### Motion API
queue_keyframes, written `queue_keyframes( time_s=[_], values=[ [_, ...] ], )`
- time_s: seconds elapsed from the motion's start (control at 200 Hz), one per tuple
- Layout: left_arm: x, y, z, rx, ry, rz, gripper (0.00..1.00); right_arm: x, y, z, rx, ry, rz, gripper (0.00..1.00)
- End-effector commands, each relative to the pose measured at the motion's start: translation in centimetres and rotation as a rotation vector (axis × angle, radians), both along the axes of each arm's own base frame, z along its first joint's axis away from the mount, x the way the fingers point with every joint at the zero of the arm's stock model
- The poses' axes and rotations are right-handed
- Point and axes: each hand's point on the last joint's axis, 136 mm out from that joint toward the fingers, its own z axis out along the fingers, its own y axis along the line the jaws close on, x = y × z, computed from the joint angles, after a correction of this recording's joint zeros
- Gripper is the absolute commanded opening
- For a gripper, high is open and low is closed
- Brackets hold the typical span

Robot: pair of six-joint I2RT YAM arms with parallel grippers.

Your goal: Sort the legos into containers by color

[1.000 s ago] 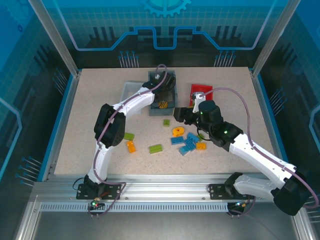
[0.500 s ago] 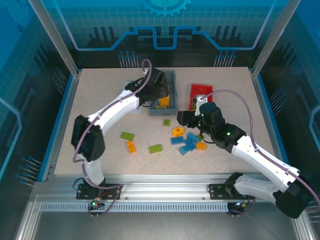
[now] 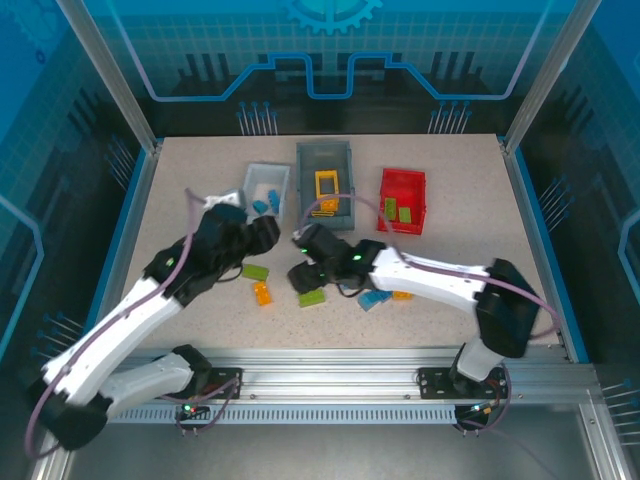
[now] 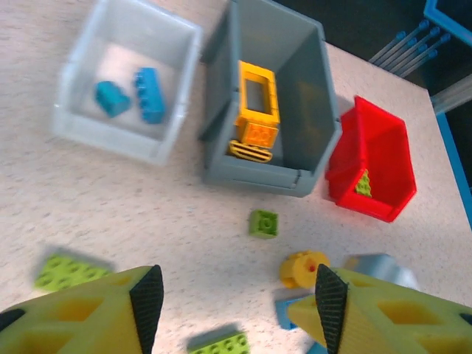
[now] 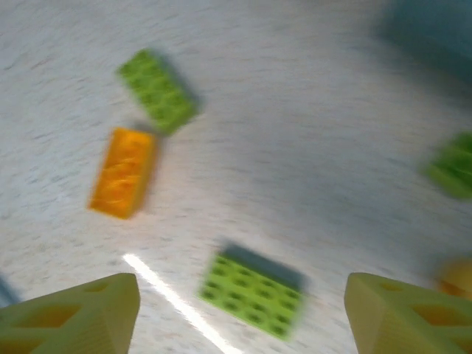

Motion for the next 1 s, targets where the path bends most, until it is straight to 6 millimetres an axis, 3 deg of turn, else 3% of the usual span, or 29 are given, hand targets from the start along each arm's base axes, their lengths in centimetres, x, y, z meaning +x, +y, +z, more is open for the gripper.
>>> queue_keyframes(
  time_s=[0.0,0.13,0.3,0.405,0.435,0.545,0.785,0.99],
  values=[
    [-3.4,4.7,-2.3,0.018,0.023,0.152,0.62,-1.1,5.8,-0.3,0.036,0.021,0.194,0.77],
    [-6.7,7.8,-3.3,-0.032,-0.011,0.219,0.63,0.6,8.9,-2.9,-0.050,0.040,0.261,0.80],
    [-9.3,9.6,-3.7,-0.104,-0.058,0.244,0.66,2.8,11.0,-6.1,-0.144,0.048,0.312,0.83],
    [-10.0,10.2,-3.9,-0.109,-0.049,0.255,0.65,4.3,11.6,-6.5,-0.162,0.041,0.315,0.83],
    [-10.1,10.2,-4.0,-0.106,-0.044,0.253,0.65,4.5,11.7,-8.1,-0.181,0.063,0.318,0.83],
    [-10.2,10.2,-4.0,-0.102,-0.037,0.250,0.66,4.9,12.4,-9.4,-0.197,0.081,0.329,0.79],
    [-10.0,9.9,-3.9,-0.098,-0.036,0.237,0.66,5.9,12.3,-11.6,-0.233,0.107,0.291,0.55],
    [-9.6,9.0,-4.2,-0.111,-0.034,0.208,0.66,7.0,12.1,-9.7,-0.220,0.048,0.261,0.34]
  ],
)
